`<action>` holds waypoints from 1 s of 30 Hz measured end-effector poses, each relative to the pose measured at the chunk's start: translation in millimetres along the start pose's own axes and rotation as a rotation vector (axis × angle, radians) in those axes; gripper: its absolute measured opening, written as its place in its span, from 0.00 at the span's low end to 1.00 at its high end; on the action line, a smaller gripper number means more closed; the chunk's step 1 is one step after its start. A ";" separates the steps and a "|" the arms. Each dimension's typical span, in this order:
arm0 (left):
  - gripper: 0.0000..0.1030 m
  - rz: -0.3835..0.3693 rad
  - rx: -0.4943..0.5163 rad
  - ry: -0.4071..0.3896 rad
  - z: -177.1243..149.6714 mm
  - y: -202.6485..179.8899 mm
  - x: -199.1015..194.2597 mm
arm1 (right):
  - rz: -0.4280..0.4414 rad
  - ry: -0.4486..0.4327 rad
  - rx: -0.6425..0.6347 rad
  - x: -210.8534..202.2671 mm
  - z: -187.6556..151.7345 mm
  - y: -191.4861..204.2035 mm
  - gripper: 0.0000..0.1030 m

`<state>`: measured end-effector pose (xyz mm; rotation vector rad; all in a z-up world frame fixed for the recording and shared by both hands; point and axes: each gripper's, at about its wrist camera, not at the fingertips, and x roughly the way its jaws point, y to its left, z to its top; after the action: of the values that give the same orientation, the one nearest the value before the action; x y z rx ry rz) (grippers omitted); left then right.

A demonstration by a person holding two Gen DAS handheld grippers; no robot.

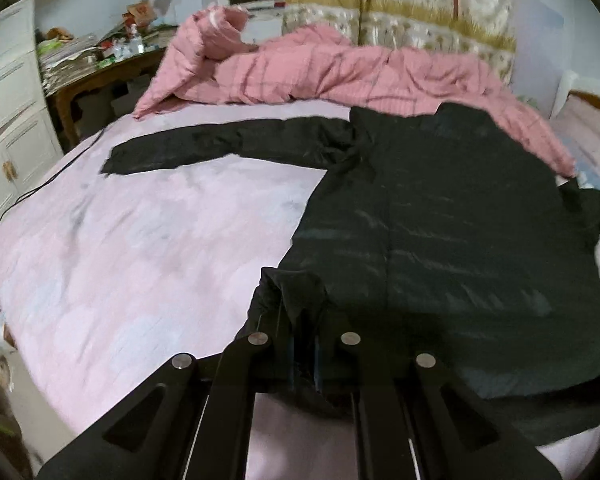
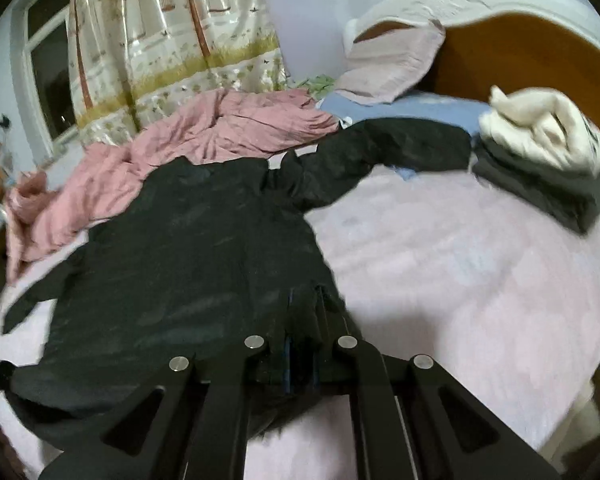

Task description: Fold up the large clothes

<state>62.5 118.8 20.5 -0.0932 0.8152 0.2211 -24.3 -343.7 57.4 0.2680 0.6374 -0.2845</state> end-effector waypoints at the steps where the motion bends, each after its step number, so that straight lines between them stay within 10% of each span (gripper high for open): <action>1: 0.06 0.003 0.000 0.019 4.1 -2.1 12.6 | -0.009 0.011 -0.010 14.6 3.4 4.8 0.07; 10: 0.12 -0.004 0.041 -0.010 6.7 -19.1 67.7 | -0.031 0.045 0.064 102.9 -9.3 -0.3 0.12; 14: 0.60 0.015 0.064 -0.137 7.6 -21.0 46.2 | -0.092 -0.054 0.035 87.3 -6.6 -6.1 0.29; 17: 0.80 0.006 0.093 -0.306 2.3 -21.4 9.1 | -0.103 -0.158 0.050 58.7 -2.3 -14.7 0.64; 21: 0.98 -0.080 0.145 -0.482 -16.6 -22.8 -41.6 | -0.083 -0.270 -0.012 16.8 -4.3 -8.8 0.70; 26: 0.99 -0.232 0.231 -0.527 -36.3 -35.2 -80.8 | 0.117 -0.315 -0.143 -26.4 -20.9 16.3 0.80; 30: 0.99 -0.393 0.326 -0.429 -44.1 -56.3 -81.3 | 0.427 -0.126 -0.313 -26.0 -39.8 53.6 0.83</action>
<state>-9.9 43.7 49.6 0.0995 0.3845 -0.2582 -47.6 -276.2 51.1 0.0796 0.4775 0.2069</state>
